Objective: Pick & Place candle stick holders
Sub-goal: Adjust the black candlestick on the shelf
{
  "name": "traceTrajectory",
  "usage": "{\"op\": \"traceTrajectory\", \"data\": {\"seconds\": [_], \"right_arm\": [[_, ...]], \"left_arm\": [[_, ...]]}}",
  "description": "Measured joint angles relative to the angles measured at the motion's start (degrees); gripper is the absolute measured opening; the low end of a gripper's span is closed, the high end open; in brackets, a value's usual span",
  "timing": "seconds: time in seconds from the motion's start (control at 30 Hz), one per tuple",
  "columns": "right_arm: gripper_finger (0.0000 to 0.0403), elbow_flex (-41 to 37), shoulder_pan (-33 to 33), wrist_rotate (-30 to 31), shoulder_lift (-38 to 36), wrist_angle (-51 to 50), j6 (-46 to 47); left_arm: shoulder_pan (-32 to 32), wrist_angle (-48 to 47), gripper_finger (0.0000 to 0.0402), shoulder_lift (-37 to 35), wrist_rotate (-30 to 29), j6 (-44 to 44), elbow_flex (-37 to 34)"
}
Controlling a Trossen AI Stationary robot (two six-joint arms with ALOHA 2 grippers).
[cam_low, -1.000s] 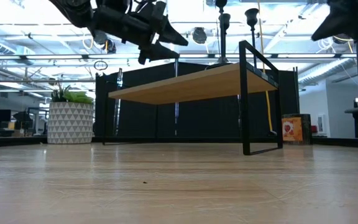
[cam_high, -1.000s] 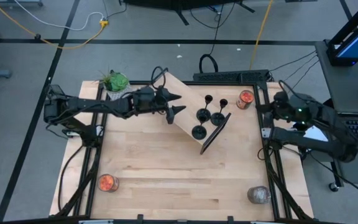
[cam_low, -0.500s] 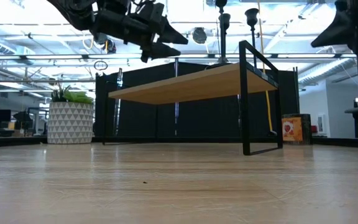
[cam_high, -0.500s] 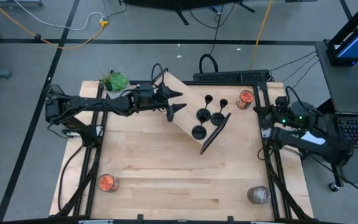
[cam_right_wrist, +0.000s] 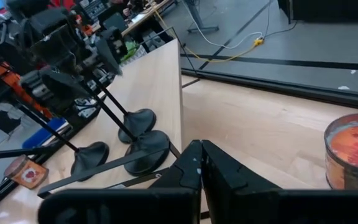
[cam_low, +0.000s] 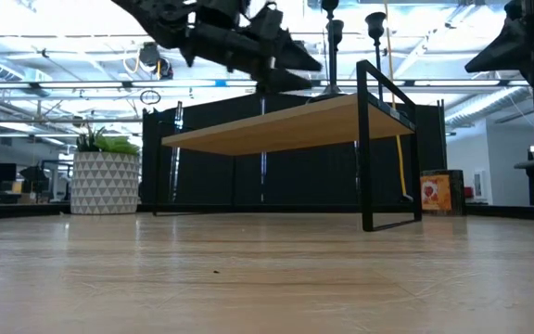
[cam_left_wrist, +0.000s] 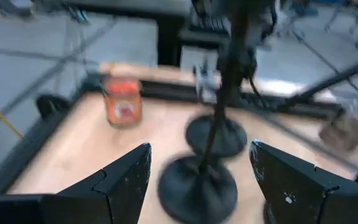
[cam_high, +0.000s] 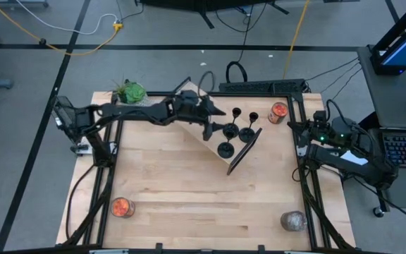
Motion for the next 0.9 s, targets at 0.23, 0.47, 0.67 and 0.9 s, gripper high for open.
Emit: {"op": "traceTrajectory", "data": {"seconds": [0.23,0.47,0.67,0.9], "right_arm": [[0.0,0.0,0.02,-0.02,0.02,0.0,-0.02],[0.0,0.0,0.04,0.07,0.02,-0.59,0.0],[0.0,0.0,0.04,0.15,0.02,-0.57,0.08],[0.0,0.0,0.04,0.15,0.07,-0.58,1.08]], "left_arm": [[0.07,-0.46,0.0282,2.68,1.82,0.57,1.27],[-0.32,0.7,0.0282,2.66,3.1,1.82,1.21],[-0.41,1.6,0.0282,4.43,2.82,2.16,1.21],[-0.52,4.95,0.0282,5.53,2.96,2.48,1.21]]}}
